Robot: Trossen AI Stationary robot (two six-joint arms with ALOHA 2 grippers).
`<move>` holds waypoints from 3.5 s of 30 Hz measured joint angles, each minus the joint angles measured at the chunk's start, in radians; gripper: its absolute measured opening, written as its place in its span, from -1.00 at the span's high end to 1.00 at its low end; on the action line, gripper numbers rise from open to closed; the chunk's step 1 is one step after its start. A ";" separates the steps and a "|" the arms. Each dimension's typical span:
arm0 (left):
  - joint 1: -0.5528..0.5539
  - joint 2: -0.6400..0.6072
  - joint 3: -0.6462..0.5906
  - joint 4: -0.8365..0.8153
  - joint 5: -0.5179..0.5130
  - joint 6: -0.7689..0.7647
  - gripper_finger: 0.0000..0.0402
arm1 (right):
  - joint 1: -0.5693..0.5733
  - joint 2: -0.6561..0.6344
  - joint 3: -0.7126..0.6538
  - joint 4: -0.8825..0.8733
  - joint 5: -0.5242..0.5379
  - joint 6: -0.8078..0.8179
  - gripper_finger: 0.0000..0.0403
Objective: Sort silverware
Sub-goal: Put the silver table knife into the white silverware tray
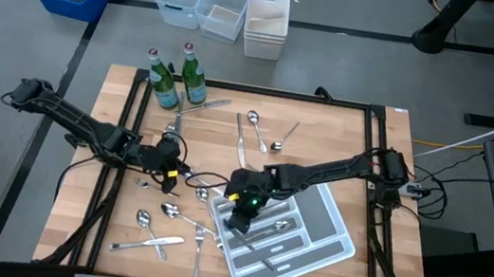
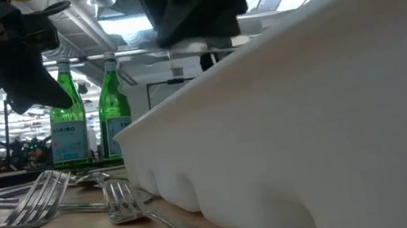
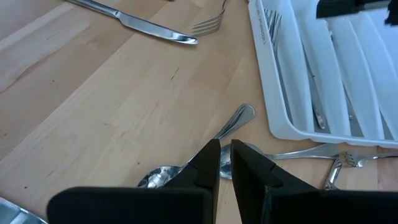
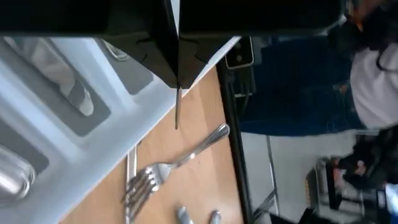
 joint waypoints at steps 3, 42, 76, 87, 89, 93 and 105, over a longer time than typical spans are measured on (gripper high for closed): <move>0.000 0.000 0.000 0.001 0.000 -0.012 0.86 | -0.012 -0.022 0.001 -0.041 -0.019 -0.086 1.00; 0.000 0.000 0.000 0.008 -0.038 -0.177 0.86 | -0.090 -0.032 0.207 -0.534 0.035 -0.784 1.00; 0.000 0.000 0.000 0.007 -0.058 -0.184 0.86 | -0.038 0.076 0.323 -0.639 0.175 -0.993 1.00; 0.000 0.000 0.000 0.006 -0.058 -0.177 0.86 | -0.004 0.183 0.301 -0.569 0.180 -1.011 1.00; 0.000 0.000 0.000 0.006 -0.058 -0.170 0.86 | 0.001 0.203 0.301 -0.555 0.173 -1.011 1.00; 0.000 0.000 0.000 0.006 -0.057 -0.170 0.86 | 0.012 0.233 0.300 -0.527 0.155 -1.012 0.99; 0.000 0.000 0.000 0.006 -0.057 -0.168 0.86 | 0.017 0.240 0.299 -0.505 0.209 -1.012 0.77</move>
